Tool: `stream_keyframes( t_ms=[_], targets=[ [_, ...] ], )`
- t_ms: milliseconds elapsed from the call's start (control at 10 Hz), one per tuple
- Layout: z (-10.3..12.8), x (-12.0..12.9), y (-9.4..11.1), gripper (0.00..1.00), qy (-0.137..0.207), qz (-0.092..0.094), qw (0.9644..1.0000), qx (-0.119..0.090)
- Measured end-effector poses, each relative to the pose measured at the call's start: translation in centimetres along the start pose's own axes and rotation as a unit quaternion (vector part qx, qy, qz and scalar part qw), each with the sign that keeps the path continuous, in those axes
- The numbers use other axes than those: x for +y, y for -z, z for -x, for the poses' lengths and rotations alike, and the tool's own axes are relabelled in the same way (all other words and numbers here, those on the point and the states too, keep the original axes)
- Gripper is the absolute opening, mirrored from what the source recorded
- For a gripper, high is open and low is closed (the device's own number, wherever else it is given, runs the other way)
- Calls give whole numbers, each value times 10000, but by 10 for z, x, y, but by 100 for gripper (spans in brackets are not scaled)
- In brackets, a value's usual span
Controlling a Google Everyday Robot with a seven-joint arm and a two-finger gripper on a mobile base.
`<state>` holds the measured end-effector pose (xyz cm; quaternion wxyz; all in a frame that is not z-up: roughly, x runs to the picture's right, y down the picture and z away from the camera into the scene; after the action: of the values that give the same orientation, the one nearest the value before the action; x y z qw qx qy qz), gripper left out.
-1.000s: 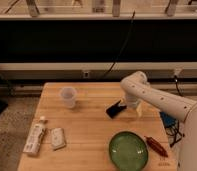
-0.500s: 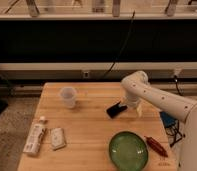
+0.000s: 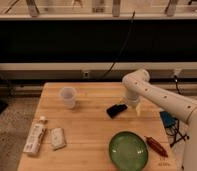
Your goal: Place the eraser in the ceramic cup
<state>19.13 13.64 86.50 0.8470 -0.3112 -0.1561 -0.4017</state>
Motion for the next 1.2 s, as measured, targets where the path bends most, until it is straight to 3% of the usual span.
stream_keyframes(
  t_ms=[600, 1200],
  targets=[
    [17, -30, -11, 80, 77, -52, 9999, -67],
    [13, -44, -25, 80, 47, -3, 10000, -57]
  ],
)
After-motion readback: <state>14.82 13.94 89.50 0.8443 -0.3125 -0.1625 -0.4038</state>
